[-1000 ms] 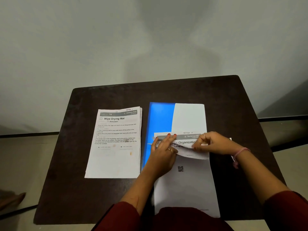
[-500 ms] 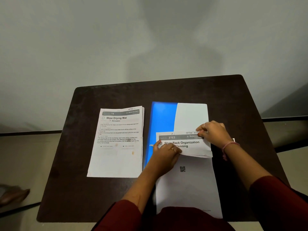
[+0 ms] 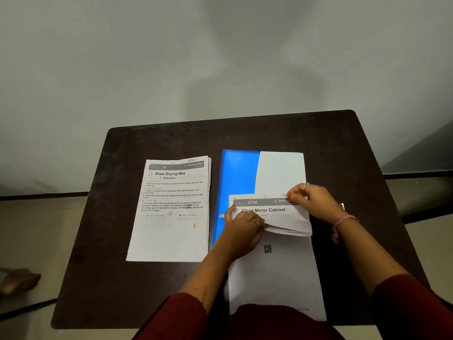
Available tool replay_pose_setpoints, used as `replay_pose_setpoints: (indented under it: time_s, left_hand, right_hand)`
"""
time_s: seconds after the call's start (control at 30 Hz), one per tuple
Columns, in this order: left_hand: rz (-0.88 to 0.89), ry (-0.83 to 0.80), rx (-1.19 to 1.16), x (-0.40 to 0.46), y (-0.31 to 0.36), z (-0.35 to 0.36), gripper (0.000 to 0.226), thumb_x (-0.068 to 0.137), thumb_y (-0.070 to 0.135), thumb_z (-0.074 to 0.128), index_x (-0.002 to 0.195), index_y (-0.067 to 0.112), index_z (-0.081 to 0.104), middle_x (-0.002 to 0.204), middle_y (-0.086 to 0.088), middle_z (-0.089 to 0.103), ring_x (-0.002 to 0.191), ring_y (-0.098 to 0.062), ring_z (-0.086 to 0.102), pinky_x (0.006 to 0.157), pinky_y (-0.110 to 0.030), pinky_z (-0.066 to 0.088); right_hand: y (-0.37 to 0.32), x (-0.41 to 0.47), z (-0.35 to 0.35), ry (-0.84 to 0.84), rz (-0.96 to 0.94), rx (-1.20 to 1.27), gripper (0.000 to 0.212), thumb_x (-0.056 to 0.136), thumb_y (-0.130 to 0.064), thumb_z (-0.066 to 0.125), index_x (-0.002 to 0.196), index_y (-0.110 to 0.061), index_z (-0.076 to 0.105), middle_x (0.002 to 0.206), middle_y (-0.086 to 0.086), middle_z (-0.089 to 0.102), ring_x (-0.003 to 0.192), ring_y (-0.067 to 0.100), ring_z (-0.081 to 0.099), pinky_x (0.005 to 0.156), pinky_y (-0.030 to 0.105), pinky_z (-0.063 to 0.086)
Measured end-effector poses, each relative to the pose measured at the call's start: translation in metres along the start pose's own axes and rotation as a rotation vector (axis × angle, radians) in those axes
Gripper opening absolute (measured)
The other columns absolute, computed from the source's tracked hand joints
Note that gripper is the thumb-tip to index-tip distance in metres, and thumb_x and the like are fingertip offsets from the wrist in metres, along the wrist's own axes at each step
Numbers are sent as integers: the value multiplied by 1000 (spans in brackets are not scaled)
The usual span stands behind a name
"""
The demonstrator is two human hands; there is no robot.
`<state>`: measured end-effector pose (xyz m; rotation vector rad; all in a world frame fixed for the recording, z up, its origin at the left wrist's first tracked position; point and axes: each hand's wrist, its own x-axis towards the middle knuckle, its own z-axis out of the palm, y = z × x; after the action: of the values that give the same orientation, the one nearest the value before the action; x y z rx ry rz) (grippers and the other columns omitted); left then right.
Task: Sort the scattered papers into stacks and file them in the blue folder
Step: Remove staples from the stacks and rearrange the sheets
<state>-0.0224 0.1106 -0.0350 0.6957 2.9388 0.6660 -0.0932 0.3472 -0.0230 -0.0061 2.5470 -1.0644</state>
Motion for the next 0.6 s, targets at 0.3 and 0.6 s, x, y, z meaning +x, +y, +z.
replay_pose_setpoints:
  time_s: [0.3, 0.6]
  left_hand:
    - [-63, -245, 7, 3, 6, -6, 36, 95, 26, 48, 131, 26, 55, 119, 6, 63, 119, -18, 51, 114, -55, 6]
    - [18, -72, 26, -2, -1, 5, 10, 74, 30, 76, 82, 33, 72, 141, -6, 50, 128, -29, 50, 97, -52, 27]
  right_hand:
    - [-6, 9, 5, 130, 54, -363, 15, 86, -26, 65, 98, -35, 67, 85, -16, 67, 104, 13, 53, 87, 31, 27]
    - [1, -17, -3, -260, -94, -110, 8, 80, -27, 74, 77, -34, 72, 139, -13, 48, 135, 12, 35, 110, 32, 25]
